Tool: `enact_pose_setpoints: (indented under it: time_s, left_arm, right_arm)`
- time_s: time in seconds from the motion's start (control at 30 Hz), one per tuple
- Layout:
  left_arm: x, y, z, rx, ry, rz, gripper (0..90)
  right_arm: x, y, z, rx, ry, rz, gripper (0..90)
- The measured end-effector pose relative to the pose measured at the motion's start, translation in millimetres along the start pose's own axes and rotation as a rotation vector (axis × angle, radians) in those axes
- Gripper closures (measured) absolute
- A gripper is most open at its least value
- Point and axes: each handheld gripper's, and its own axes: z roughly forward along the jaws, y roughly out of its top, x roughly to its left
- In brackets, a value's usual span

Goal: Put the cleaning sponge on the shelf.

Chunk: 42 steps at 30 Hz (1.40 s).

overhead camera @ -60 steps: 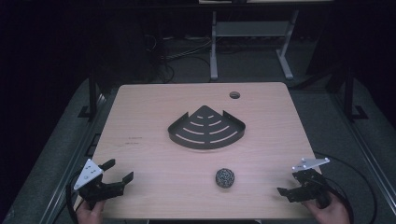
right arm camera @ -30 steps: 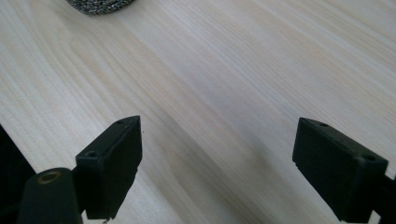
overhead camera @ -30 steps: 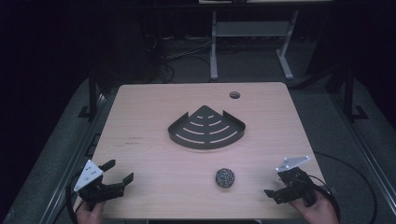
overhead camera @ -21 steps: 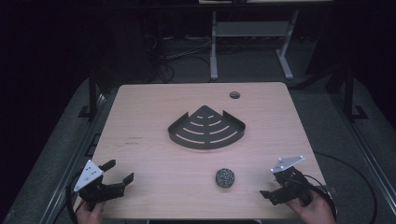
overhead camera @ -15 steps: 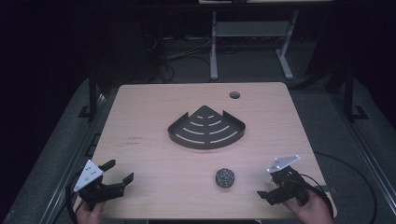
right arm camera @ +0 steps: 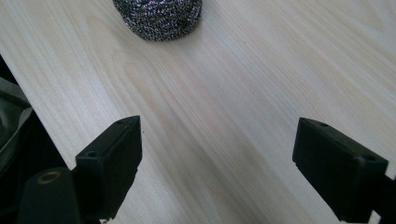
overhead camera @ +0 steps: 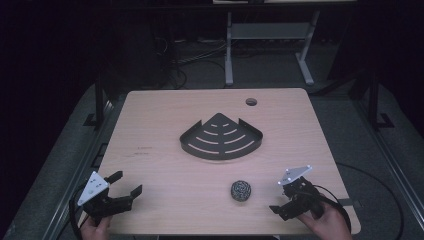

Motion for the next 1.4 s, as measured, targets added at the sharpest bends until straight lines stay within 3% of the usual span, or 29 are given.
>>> enact_pose_setpoints:
  time_s: [1.0, 1.4]
  left_arm:
    - [-0.7, 1.0, -0.4, -0.003, -0.001, 0.000, 13.2]
    - [0.0, 1.1, -1.1, -0.006, -0.002, -0.003, 13.2]
  right_arm:
    - [19.3, 33.8, 11.8, 0.035, 0.046, -0.098, 15.1]
    - [27.2, 58.4, 25.8, 0.066, 0.067, -0.158, 15.1]
